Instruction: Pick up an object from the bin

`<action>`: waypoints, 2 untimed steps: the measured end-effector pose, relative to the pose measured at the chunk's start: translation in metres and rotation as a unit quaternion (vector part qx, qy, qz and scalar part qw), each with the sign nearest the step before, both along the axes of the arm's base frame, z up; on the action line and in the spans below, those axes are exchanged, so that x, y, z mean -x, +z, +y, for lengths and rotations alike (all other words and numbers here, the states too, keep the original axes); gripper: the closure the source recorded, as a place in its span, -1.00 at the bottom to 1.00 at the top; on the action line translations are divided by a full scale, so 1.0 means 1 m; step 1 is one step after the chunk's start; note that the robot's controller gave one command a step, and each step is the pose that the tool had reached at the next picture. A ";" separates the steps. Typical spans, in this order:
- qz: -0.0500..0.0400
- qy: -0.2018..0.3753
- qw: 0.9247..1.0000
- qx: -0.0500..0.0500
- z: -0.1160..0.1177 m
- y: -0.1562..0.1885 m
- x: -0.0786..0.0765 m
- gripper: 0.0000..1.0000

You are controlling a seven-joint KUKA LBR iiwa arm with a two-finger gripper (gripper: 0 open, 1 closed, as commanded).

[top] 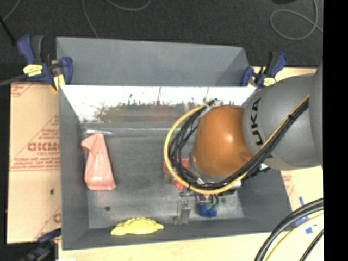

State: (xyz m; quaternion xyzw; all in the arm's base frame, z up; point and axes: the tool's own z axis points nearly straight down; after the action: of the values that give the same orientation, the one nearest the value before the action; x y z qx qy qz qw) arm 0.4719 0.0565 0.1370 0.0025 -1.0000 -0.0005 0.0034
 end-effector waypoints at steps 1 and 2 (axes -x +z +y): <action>-0.004 -0.001 1.000 0.000 0.000 0.004 -0.002 -1.00; -0.002 -0.031 1.000 -0.001 -0.036 0.016 -0.029 -1.00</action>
Offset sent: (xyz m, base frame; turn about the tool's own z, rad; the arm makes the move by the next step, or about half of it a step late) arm 0.0697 -0.0970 0.0351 0.1604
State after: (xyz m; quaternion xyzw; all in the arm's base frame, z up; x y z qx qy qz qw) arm 0.5007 0.0204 0.1532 -0.0282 -0.9996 -0.0014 0.0014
